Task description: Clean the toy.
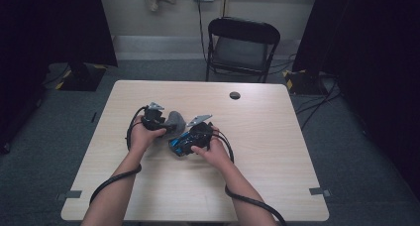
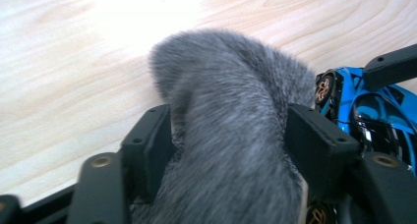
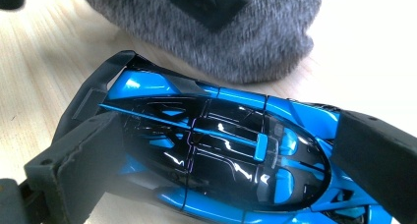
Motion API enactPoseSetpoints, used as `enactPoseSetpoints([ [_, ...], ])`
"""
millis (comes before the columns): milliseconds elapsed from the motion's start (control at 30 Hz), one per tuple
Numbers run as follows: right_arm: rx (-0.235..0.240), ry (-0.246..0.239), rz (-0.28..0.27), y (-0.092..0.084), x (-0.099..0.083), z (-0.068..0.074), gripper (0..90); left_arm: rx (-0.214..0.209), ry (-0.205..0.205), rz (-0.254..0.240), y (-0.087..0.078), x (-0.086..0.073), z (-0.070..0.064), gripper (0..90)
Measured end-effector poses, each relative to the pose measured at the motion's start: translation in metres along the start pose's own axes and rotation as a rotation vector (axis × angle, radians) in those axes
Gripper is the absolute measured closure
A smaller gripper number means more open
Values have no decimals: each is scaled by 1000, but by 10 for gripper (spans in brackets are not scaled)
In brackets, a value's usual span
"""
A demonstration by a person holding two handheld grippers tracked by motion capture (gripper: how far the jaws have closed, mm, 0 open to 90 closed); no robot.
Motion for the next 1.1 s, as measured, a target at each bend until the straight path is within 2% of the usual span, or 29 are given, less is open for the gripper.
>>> enactPoseSetpoints([
  [33, 0, 0, 0, 0, 0, 0, 0, 1, 10, 1, -3, 1, 1, 331],
  [167, 0, 1, 3, 0, 0, 0, 0, 9, 9, 12, -13, -2, 6, 356],
  [300, 0, 1, 2, 0, 0, 0, 0, -22, 0, 42, -14, -11, 3, 396],
  [367, 0, 1, 4, 0, 0, 0, 0, -40, -4, 48, -13, -14, 1, 501],
  [467, 0, 0, 4, 0, 0, 0, 0, -68, -22, 67, -6, -19, -2, 577],
  [533, 0, 0, 1, 0, 0, 0, 0, -69, -15, 76, -1, -21, -5, 596],
  [633, 1, -1, 2, 0, 0, 0, 0, -57, -52, 91, 1, -20, -5, 680],
  [667, 1, -1, 4, 0, 0, 0, 0, -52, -45, 101, 1, -19, -4, 704],
  [733, 1, -1, 4, 0, 0, 0, 0, -39, -49, 92, 1, -12, -4, 734],
  [800, 1, -1, 3, 0, 0, 0, 0, -40, -77, 45, 0, -1, -5, 745],
  [900, 2, -1, 4, 0, 0, 0, 0, -27, -76, 16, 4, 13, -8, 746],
  [967, 2, -1, 1, 0, 0, 0, 0, -19, -81, 8, 10, 18, -10, 746],
  [1100, 3, -1, 3, 0, 0, 0, 0, -42, -95, -8, 24, 20, -17, 738],
])
Point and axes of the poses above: each handheld gripper's, and its own axes: y roughly forward along the jaws, x roughly out of its top, z roughly to its left, the point moved 8 cm from there along y, roughly forward along the jaws, and after that the axes turned 11 degrees about y, right-handed, at the moved point
